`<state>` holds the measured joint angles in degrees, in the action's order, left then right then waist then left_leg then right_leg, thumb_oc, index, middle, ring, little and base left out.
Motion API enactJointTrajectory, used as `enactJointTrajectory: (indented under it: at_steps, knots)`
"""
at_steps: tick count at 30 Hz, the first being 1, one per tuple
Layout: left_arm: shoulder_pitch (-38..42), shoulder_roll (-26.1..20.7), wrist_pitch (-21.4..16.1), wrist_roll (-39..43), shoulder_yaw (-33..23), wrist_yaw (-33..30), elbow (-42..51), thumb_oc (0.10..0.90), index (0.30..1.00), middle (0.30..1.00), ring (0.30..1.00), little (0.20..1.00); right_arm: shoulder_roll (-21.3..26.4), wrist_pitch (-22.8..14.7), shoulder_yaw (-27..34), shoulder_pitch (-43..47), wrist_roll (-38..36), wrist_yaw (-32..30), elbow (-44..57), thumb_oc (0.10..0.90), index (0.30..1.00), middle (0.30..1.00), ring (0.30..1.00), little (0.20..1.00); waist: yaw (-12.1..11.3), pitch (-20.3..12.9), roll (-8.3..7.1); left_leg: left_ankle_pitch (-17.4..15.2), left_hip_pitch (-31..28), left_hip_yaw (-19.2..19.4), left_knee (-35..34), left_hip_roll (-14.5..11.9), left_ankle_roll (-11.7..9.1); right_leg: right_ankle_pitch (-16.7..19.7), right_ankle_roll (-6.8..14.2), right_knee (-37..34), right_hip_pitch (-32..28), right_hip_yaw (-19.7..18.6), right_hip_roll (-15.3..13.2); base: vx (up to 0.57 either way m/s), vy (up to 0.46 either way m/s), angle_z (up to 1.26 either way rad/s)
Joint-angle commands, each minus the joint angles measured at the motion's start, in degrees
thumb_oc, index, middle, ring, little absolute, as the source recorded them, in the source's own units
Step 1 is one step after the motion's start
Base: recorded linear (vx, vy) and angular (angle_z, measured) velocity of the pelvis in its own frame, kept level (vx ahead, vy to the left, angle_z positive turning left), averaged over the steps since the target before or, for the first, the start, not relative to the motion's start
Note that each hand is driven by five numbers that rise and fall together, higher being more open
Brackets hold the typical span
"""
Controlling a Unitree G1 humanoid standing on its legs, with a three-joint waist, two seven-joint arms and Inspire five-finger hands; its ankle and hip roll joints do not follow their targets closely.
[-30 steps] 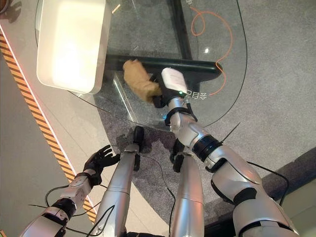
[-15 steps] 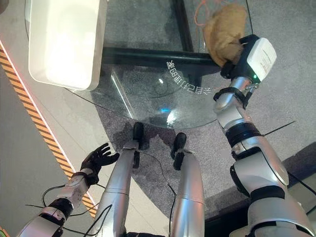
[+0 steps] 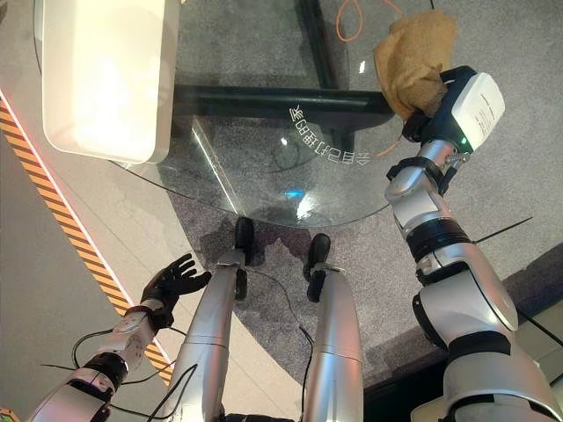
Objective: Wipe the table with a cloth and put it in the basket.
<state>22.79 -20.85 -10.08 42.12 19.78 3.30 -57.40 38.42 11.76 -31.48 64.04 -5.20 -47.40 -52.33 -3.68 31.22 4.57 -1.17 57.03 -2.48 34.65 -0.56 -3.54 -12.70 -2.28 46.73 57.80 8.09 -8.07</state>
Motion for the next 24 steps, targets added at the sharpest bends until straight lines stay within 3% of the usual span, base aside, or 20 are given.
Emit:
enactJointTrajectory:
  at_steps: [1,24]
  knots:
    - [-3.7,-0.4,-1.5,1.6,0.1,0.9,-1.3,0.800,0.900,0.900,0.900,0.900,6.4,-5.0,-0.3,5.1,1.8,-2.1,3.9,0.100,0.300,0.300,0.300,0.200,0.4,-1.4,2.06,-7.1,-4.1,4.3,1.6,-0.2,3.8,2.9,1.9,-4.7,-1.9,-0.2,1.0,0.00,0.000,0.00]
    - [-2.5,2.4,-3.1,-0.3,-0.6,-0.1,-2.7,0.800,0.900,0.900,0.900,0.900,-4.1,-4.8,-6.9,-0.7,9.4,11.4,16.8,0.100,0.300,0.300,0.300,0.200,0.2,-1.4,2.09,-6.5,-4.3,5.0,0.7,0.2,3.6,2.1,1.6,-5.0,-2.1,-0.2,1.2,0.00,0.000,0.00]
